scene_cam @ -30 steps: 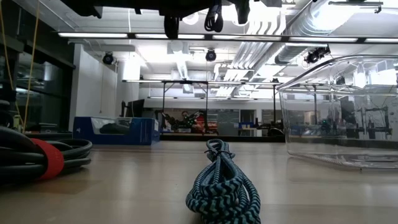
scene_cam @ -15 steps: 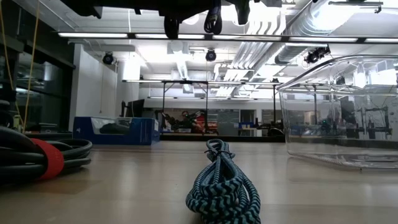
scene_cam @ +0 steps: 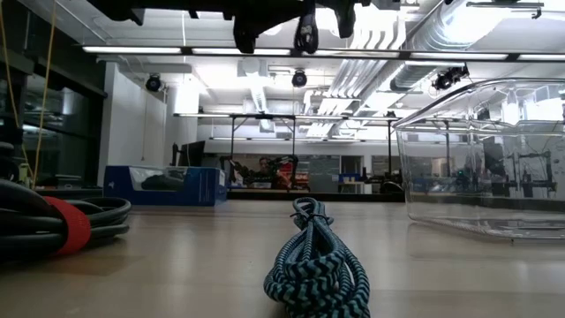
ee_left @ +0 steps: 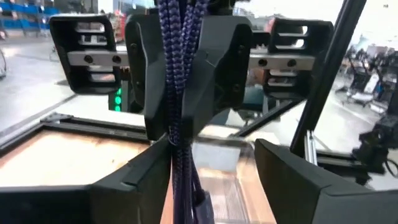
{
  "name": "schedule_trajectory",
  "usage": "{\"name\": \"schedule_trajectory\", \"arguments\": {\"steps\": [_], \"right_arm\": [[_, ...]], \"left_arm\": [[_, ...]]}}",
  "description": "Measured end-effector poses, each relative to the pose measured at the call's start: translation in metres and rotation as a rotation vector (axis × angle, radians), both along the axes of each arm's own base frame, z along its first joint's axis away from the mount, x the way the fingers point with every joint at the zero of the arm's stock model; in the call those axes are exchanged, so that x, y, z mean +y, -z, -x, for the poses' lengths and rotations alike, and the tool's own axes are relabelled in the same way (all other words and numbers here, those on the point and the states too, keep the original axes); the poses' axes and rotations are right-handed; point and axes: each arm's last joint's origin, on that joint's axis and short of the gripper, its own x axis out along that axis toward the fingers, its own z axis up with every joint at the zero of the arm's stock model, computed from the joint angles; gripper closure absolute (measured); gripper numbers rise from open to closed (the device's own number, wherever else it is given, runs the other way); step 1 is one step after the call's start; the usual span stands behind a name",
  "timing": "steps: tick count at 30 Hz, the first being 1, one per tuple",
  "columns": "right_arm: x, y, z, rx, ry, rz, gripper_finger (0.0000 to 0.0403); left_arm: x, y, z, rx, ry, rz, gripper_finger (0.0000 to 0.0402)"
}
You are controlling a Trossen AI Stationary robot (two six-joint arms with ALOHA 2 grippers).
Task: Pick and place USB-C Cables
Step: Put the purple charger cable into the transparent bin
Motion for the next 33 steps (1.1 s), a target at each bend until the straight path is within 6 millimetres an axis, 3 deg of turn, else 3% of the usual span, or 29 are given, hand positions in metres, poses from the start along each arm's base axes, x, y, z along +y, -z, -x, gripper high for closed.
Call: {"name": "schedule_trajectory", "arguments": {"steps": [8, 13, 17, 24, 33], "right_arm": [[0.0, -0.012, 0.032, 0.129, 0.058, 0.014, 0.0391], [0.013, -0.021, 0.057, 0.172, 0.097, 0.049, 0.0391], [0.026, -0.024, 0.074, 0.203, 0.142, 0.069, 0.0391], [0.041, -0.022, 0.099, 0.274, 0.223, 0.074, 0.0391], [0.049, -0.03, 0.118, 0.239, 0.222, 0.065, 0.0391]], "left_arm": [[0.0, -0.03, 0.039, 0.109, 0.009, -0.039, 0.0181], [-0.004, -0.043, 0.072, 0.036, 0.017, -0.055, 0.0181], [-0.007, -0.038, 0.099, -0.045, 0.014, -0.066, 0.0181], [-0.006, -0.013, 0.135, -0.124, 0.004, -0.057, 0.0181], [-0.003, -0.005, 0.147, -0.145, -0.047, -0.074, 0.0181]]}}
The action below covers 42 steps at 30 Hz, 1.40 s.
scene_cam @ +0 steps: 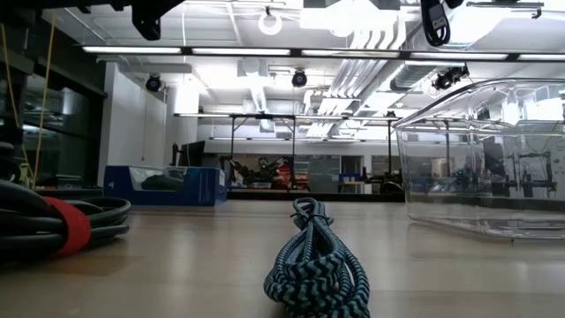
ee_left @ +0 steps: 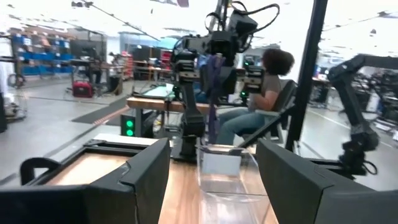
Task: Pick and place USB-C Cables
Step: Put the purple charger cable into the transparent bin
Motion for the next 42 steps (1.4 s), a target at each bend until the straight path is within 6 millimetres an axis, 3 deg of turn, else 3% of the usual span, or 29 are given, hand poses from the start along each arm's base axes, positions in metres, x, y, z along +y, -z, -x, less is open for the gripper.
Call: {"name": "schedule_trajectory", "arguments": {"steps": [11, 28, 36, 42], "right_arm": [[0.008, 0.009, -0.004, 0.073, -0.111, -0.145, 0.0391], [0.053, 0.077, -0.004, 0.541, -0.044, -0.445, 0.0391], [0.05, 0.109, -0.009, 0.756, 0.126, -0.403, 0.0391], [0.038, 0.12, -0.016, 0.835, 0.202, -0.389, 0.0391]], "left_arm": [[0.0, 0.0, -0.001, -0.003, -0.006, 0.001, 0.0181], [0.0, 0.0, -0.001, -0.003, -0.006, 0.002, 0.0181], [0.0, 0.0, -0.001, -0.004, -0.004, 0.009, 0.0181], [0.0, 0.0, -0.001, -0.004, -0.005, 0.009, 0.0181]]}}
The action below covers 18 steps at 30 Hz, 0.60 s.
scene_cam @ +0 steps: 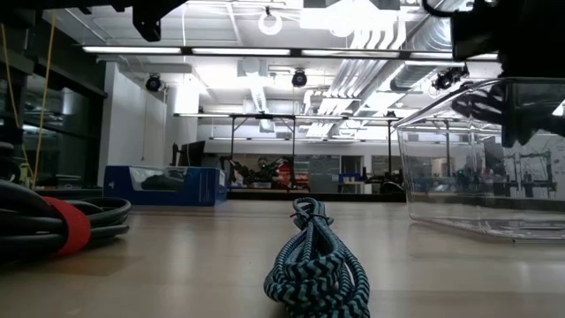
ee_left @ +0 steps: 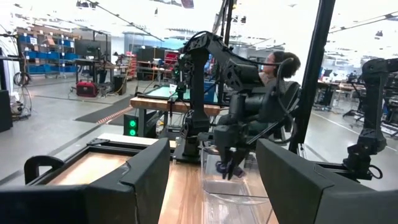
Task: Pick and place USB-C Cables
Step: Put the purple charger cable into the transparent bin
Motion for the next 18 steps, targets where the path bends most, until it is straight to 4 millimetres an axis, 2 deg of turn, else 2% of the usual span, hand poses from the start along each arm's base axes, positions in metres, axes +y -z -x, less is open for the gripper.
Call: {"name": "schedule_trajectory", "arguments": {"steps": [5, 10, 18], "right_arm": [[-0.007, 0.001, -0.004, 0.024, -0.023, -0.012, 0.0391], [-0.008, 0.005, -0.006, 0.095, -0.048, -0.112, 0.0391], [-0.012, 0.027, -0.019, 0.194, -0.086, -0.076, 0.0391]], "left_arm": [[0.0, 0.0, 0.0, 0.0, 0.0, 0.0, 0.0181], [0.0, 0.0, 0.0, -0.003, 0.001, 0.006, 0.0181], [0.0, -0.002, 0.0, -0.02, 0.004, 0.028, 0.0181]]}}
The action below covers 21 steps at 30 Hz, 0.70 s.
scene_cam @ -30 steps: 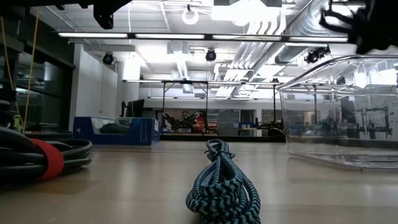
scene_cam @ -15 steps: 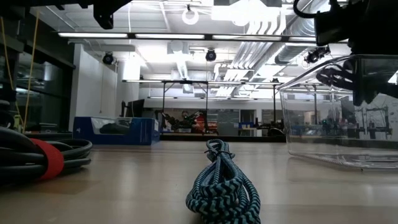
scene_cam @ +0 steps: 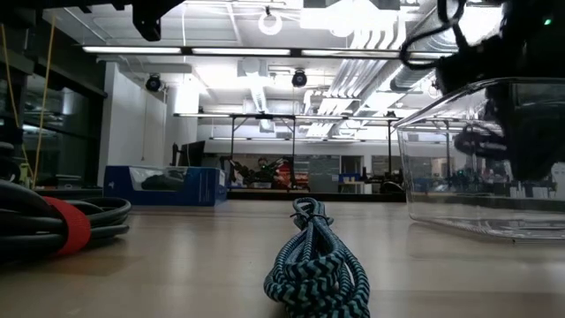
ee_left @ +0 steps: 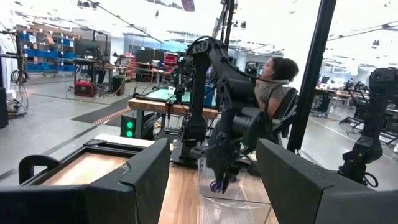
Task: Pick and place USB-C Cables
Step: Put the purple charger cable into the transparent bin
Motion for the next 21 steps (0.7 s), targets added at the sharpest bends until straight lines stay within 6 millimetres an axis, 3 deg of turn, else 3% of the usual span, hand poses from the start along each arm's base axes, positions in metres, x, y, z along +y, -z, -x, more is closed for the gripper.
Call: {"name": "schedule_trajectory", "arguments": {"steps": [9, 21], "right_arm": [[-0.007, 0.02, -0.014, 0.043, -0.048, 0.032, 0.0391], [-0.005, 0.026, -0.017, 0.047, -0.048, 0.022, 0.0391]], "left_arm": [[0.001, 0.0, 0.0, 0.0, -0.009, 0.001, 0.0181], [0.001, 0.0, 0.0, 0.0, -0.009, 0.001, 0.0181]]}}
